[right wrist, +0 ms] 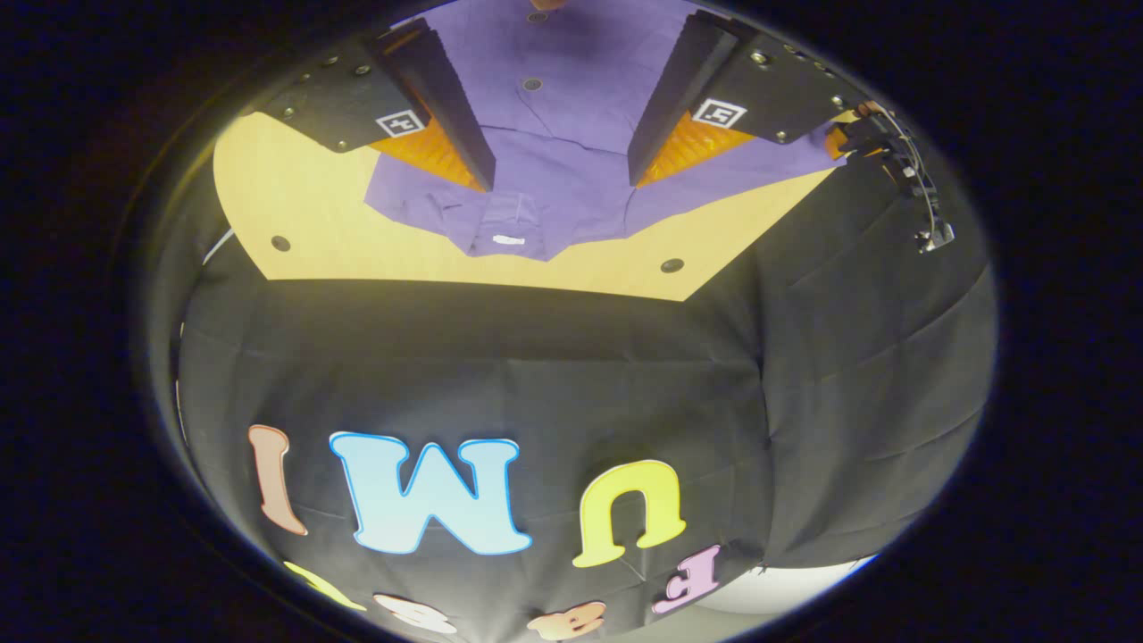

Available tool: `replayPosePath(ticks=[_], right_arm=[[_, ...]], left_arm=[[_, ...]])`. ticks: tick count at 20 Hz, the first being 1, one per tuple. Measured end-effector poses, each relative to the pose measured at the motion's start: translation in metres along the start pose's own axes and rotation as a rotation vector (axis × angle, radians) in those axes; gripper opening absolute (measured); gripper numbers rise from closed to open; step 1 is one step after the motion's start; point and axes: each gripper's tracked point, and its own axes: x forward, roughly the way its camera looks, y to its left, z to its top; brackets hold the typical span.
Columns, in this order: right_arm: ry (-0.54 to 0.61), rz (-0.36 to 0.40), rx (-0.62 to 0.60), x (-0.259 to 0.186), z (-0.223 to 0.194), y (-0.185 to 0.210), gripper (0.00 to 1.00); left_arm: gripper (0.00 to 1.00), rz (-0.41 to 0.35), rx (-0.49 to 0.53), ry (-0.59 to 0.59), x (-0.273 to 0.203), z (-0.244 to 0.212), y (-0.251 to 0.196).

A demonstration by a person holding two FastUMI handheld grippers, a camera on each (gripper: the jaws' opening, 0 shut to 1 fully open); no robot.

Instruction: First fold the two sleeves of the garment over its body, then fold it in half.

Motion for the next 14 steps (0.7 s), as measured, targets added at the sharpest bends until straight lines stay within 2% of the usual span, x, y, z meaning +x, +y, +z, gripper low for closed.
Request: replayPosePath(ticks=[2, 8, 9, 12, 14], right_arm=[[0.005, -0.005, 0.006, -0.004, -0.003, -0.002, 0.93], [0.014, -0.003, 0.016, -0.014, -0.006, 0.000, 0.93], [0.016, -0.002, 0.017, -0.014, -0.007, 0.000, 0.93], [0.025, 0.014, 0.020, -0.012, -0.009, 0.006, 0.93], [0.028, 0.028, 0.018, -0.011, -0.010, 0.009, 0.93]], left_arm=[[0.95, 0.011, -0.008, 0.036, 0.013, -0.011, 0.008], [0.96, 0.032, -0.017, 0.125, 0.009, -0.018, 0.011], [0.98, 0.028, -0.007, 0.114, 0.011, -0.015, 0.010], [0.94, 0.025, -0.009, 0.117, 0.012, -0.018, 0.009], [1.00, 0.015, -0.010, 0.112, 0.011, -0.017, 0.008]])
